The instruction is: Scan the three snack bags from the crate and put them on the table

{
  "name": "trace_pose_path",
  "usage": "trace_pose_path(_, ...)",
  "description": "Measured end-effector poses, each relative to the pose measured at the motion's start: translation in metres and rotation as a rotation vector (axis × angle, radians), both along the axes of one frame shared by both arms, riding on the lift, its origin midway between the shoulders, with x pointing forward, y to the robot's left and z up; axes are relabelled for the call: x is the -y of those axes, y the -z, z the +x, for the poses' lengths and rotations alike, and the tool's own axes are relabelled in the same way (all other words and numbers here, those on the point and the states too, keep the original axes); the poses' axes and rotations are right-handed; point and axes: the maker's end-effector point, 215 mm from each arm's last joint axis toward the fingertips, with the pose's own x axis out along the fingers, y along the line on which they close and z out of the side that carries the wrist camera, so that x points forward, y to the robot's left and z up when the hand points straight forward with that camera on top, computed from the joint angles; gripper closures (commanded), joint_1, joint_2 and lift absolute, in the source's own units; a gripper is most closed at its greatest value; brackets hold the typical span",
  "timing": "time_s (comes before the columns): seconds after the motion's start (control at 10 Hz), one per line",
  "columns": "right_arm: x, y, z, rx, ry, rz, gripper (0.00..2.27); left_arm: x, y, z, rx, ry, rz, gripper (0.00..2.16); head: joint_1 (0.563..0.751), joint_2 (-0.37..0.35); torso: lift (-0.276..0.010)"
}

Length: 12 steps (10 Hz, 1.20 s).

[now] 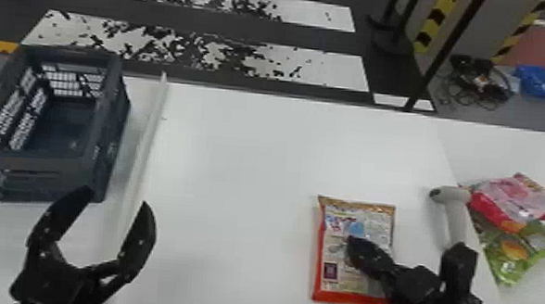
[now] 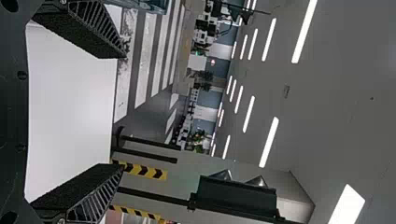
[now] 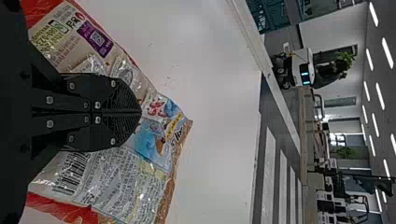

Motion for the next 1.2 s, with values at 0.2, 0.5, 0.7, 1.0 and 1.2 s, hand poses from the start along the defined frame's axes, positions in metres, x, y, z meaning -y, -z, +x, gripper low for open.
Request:
trace_pose_path(0.2,0.006,-0.021,0.006,0.033,0.015,0.016,1.13,0.000,-0.001,0.000,0.001,-0.003,0.003,0.03,0.695,-0.111,-0.094)
trace_pose_path(0.5,0.015,-0.075,0.003,0.030,0.085,0.121,0.09,-0.006,-0.002,0.005,0.001,-0.046,0.002,0.02,0.695,-0.112,-0.094)
trace_pose_path(0.7,0.030,-0.101,0.003,0.016,0.215,0.168,0.06,-0.003,0.003,0.009,-0.047,-0.064,0.005,0.03,0.695,-0.137,-0.094)
trace_pose_path(1.0,0.097,-0.126,0.008,0.089,0.441,0.082,0.06,0.010,0.023,0.012,-0.222,-0.040,0.023,0.03,0.695,-0.249,-0.094)
trace_pose_path(1.2,0.153,-0.116,0.006,0.113,0.556,0.023,0.06,0.011,0.027,0.008,-0.273,-0.038,0.031,0.03,0.695,-0.325,-0.094)
